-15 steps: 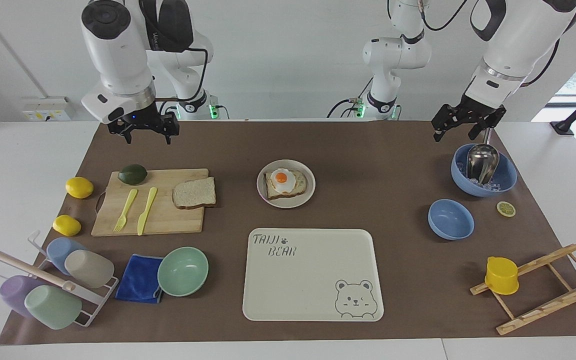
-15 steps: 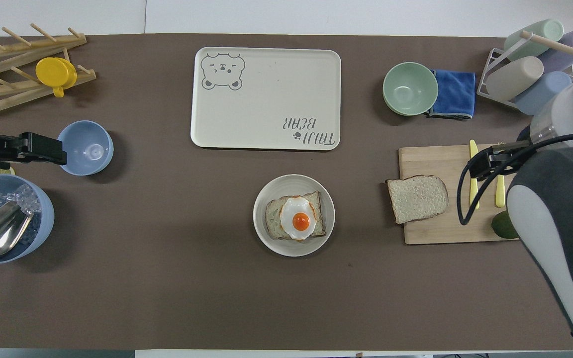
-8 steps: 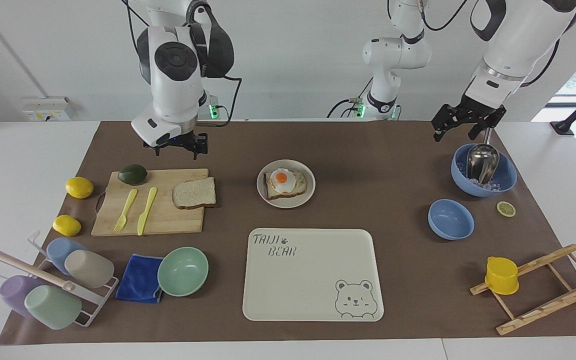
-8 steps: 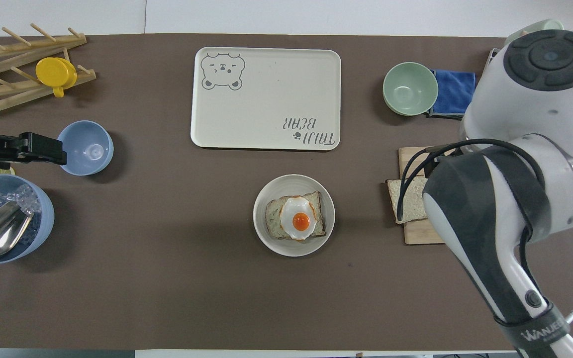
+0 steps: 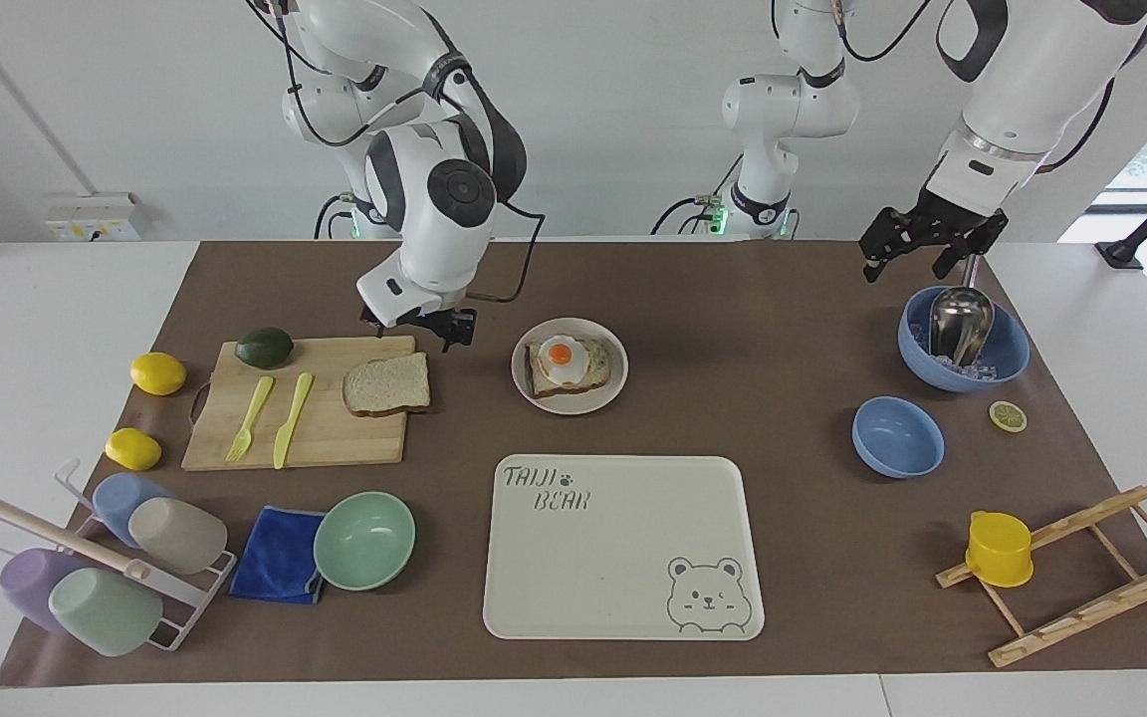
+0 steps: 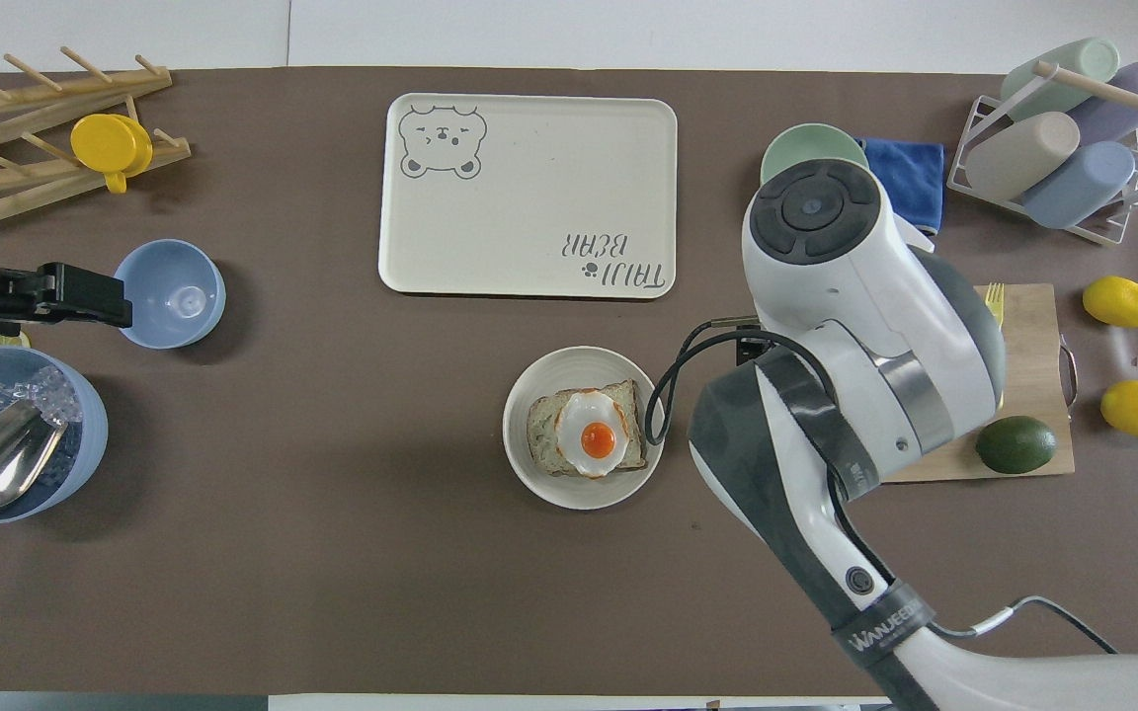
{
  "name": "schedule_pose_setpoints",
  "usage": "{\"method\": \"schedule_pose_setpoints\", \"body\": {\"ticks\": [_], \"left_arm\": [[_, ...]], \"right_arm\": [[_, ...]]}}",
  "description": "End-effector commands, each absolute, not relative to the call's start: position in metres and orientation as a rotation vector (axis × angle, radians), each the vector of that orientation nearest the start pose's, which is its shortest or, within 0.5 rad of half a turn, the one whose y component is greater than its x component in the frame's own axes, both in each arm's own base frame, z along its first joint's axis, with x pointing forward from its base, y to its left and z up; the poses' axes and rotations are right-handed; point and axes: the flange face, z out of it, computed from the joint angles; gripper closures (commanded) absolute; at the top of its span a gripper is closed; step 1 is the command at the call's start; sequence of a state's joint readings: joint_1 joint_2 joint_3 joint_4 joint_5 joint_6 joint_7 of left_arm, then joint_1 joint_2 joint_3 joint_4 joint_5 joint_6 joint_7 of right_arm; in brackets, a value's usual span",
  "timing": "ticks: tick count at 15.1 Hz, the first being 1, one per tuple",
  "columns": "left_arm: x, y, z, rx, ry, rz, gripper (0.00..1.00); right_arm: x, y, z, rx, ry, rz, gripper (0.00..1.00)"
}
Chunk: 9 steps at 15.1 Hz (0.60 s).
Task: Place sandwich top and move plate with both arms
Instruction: 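Carry the bread slice with the right gripper over the egg plate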
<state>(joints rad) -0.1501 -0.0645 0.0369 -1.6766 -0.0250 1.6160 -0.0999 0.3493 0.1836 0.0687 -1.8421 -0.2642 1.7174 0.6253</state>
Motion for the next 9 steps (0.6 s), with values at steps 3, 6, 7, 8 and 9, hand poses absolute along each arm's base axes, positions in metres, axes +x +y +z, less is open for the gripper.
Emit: {"method": "schedule_pose_setpoints", "body": {"ticks": [3,6,7,8,9], "left_arm": [[0.531,-0.060,0.618,-3.149,0.000,-0.006,0.00],[0.531,-0.059,0.618,-3.149,-0.002,-0.003,0.00],[0.531,-0.059,0.618,-3.149,-0.003,-0.006,0.00],[0.531,-0.059,0.618,-3.149,-0.003,-0.006,0.00],[0.530,-0.060,0.618,-3.149,0.000,-0.003,0.00]], "right_arm": [[0.518,0.217,0.346,-3.565,0.235,0.298,0.00],[0.504,0.224,0.315,-3.665,0.148,0.200,0.00],[0.501,0.222,0.306,-3.673,0.126,0.192,0.00],[0.500,0.221,0.301,-3.677,0.104,0.177,0.00],[0.498,0.217,0.296,-3.681,0.094,0.175,0.00]]}}
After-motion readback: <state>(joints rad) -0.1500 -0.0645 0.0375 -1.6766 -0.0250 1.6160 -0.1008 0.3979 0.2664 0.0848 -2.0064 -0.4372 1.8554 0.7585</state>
